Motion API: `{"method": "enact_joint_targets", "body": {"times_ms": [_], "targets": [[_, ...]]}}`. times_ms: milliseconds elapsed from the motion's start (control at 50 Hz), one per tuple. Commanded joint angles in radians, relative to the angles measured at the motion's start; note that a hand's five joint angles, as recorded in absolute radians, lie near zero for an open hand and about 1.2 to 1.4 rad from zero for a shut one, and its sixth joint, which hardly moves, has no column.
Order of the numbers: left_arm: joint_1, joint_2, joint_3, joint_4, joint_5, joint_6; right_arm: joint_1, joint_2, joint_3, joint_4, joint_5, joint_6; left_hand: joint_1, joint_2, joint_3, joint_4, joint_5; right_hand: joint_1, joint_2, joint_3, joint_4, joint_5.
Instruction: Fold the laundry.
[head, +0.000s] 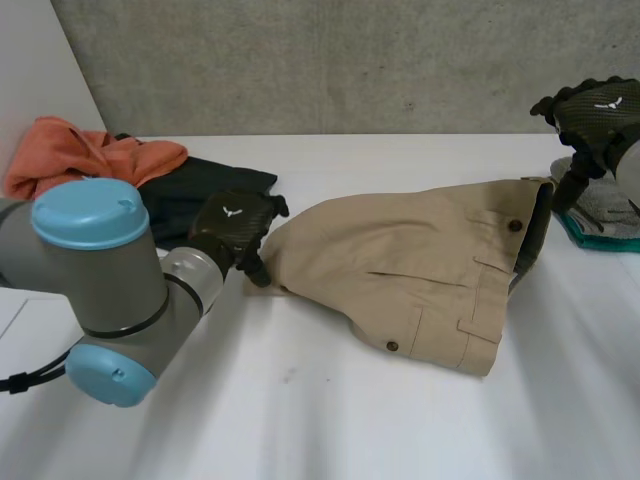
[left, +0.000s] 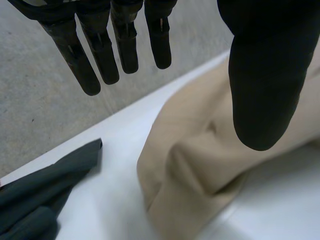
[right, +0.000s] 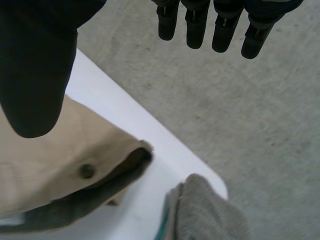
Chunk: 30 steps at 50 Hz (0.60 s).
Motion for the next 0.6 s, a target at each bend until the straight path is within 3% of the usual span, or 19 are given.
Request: {"method": "enact_joint_targets", "body": {"times_ms": [20,200,380,440,460,480,520,560,600], "targets": [[0.024,-0.125,0.072,0.002,0.021,0.158,0.002,-0.086,0.018,0.185,-0.058,0.156,0.007,0.009,0.008,0.022,0.026,-0.051,-0.034,-0.035,-0.034,-0.049],[0.023,-0.276,0.231,0.002,0.059,0.181,-0.004,-0.069,0.190,0.174,-0.170,0.313,0.030,0.033,0.032,0.046,0.049,-0.051,-0.034,-0.035,-0.034,-0.049],[0.021,-0.385,0.325,0.000,0.098,0.184,0.078,0.163,0.201,-0.007,-0.135,0.362,0.235,0.238,0.237,0.251,0.254,0.044,0.061,0.060,0.061,0.047],[0.018,-0.400,0.342,0.000,0.102,0.184,0.101,0.230,0.171,-0.013,-0.101,0.354,0.549,0.551,0.550,0.564,0.567,0.076,0.093,0.092,0.093,0.079],[0.020,-0.400,0.345,0.002,0.099,0.183,0.105,0.244,0.165,-0.013,-0.095,0.353,0.803,0.805,0.804,0.818,0.822,0.097,0.114,0.113,0.114,0.099],[0.020,-0.399,0.348,0.003,0.096,0.183,0.108,0.259,0.159,-0.013,-0.090,0.353,0.889,0.892,0.891,0.905,0.908,0.129,0.146,0.145,0.146,0.131],[0.020,-0.394,0.354,0.008,0.093,0.178,0.117,0.281,0.148,-0.013,-0.089,0.353,0.981,0.984,0.983,0.996,1.000,0.249,0.266,0.265,0.266,0.251],[0.015,-0.382,0.354,0.023,0.088,0.177,0.144,0.298,0.133,-0.016,-0.084,0.351,0.981,0.984,0.983,0.996,1.000,0.589,0.606,0.605,0.606,0.591],[0.014,-0.338,0.345,0.035,0.079,0.178,0.152,0.292,0.115,-0.027,-0.084,0.351,0.981,0.984,0.983,0.996,1.000,1.168,1.185,1.184,1.185,1.171]]}}
